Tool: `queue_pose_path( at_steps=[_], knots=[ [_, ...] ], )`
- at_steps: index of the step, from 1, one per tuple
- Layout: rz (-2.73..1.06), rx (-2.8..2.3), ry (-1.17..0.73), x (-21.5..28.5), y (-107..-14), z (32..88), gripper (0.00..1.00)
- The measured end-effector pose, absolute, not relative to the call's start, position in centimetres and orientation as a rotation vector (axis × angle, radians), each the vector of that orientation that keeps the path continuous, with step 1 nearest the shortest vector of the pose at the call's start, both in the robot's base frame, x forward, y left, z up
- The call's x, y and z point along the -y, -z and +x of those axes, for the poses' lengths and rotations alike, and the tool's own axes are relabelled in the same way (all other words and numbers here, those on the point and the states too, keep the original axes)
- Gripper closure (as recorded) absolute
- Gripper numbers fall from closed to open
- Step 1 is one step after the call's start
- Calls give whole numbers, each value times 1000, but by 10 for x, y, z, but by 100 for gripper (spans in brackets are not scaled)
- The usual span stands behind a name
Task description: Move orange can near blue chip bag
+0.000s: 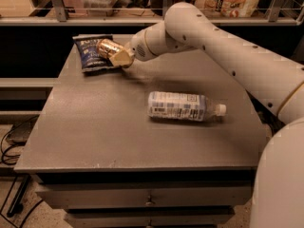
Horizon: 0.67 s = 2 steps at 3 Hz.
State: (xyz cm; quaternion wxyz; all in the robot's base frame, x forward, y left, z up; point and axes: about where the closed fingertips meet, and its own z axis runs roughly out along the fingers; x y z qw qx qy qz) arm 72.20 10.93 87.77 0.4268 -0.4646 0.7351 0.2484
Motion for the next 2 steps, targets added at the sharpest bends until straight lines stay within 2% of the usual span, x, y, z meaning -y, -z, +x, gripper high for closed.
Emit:
queue_pose_path(
  at_steps=[2],
  knots=[
    [-1168, -1838, -630, -114, -875, 720, 10]
  ],
)
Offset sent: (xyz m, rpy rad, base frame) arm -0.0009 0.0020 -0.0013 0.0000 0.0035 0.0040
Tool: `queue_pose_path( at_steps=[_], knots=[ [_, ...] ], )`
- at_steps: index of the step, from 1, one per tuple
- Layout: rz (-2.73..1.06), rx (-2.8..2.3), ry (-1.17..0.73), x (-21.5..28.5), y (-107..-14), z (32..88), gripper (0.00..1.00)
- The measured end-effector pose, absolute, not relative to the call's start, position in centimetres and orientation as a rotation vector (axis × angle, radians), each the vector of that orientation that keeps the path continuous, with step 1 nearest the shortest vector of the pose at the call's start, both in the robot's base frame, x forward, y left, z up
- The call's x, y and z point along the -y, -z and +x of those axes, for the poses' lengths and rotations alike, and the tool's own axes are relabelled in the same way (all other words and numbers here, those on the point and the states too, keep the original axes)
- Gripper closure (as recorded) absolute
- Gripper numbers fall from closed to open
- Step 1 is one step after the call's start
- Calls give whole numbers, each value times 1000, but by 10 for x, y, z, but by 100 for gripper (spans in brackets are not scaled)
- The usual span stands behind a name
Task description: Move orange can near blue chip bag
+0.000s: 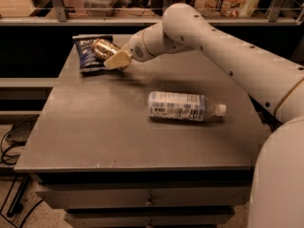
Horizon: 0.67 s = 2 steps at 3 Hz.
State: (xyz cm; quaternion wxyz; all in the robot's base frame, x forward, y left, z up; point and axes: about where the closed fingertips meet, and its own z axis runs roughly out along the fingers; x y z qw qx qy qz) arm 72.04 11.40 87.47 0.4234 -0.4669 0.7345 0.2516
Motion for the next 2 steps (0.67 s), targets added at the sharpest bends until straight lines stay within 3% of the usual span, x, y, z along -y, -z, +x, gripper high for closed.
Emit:
queue_pose_path(
  at_steps=[1, 2],
  knots=[
    [-1171, -1838, -632, -116, -873, 720, 0],
    [-1171, -1838, -632, -116, -873, 720, 0]
  ],
)
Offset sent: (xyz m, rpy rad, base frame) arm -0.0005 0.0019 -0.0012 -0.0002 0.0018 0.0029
